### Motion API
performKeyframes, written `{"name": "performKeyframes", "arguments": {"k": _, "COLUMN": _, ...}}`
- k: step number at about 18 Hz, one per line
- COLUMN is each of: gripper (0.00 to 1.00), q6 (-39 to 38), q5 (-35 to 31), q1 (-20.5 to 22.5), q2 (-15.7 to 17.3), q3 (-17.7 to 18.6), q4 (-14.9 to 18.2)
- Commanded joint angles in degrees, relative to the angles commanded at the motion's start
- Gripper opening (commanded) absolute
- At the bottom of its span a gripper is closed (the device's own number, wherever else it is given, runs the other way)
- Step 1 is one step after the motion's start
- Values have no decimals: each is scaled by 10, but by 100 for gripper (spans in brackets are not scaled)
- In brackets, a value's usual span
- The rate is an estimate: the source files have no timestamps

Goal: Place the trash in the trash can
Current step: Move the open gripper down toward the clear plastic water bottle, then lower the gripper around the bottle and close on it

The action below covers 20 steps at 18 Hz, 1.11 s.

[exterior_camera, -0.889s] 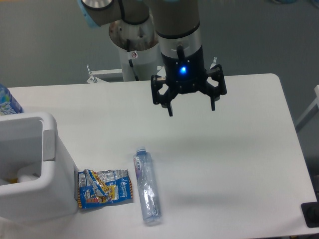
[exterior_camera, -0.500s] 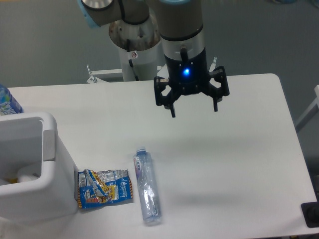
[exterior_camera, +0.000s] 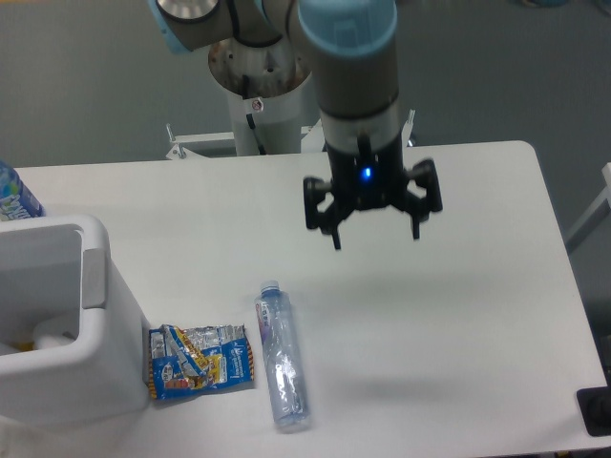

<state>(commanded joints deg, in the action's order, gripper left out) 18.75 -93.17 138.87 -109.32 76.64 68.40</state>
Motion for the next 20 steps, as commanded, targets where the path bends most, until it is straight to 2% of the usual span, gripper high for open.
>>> {"name": "performKeyframes", "arguments": {"k": 1, "gripper": 100, "q6": -21, "q5": 0, "q1": -12, "q2": -20, "q3": 0, "q4": -26}}
{"name": "performKeyframes", "arguments": {"k": 2, "gripper": 100, "q6": -27, "q5": 1, "q1": -18, "q2": -33, "q3": 0, "q4": -36}}
{"name": "performKeyframes", "arguments": {"k": 6, "gripper": 100, "q6": -28, "q5": 28, "q1": -36, "q2": -86, "q3": -2, "q4": -46}}
{"name": "performKeyframes", "arguments": {"k": 10, "gripper": 100, "q6": -29, "q5": 106, "q1": -40, "q2": -116, "q3": -4, "q4": -46}}
{"name": "performKeyframes", "arguments": {"k": 17, "gripper": 100, "q6": -49, "q5": 112, "q1": -41, "q2": -164, "q3": -3, "q4": -47}}
{"name": "performKeyframes", "arguments": {"k": 20, "gripper": 100, "q6": -64, "q5": 113, "q1": -53, "q2": -180, "q3": -2, "q4": -71}}
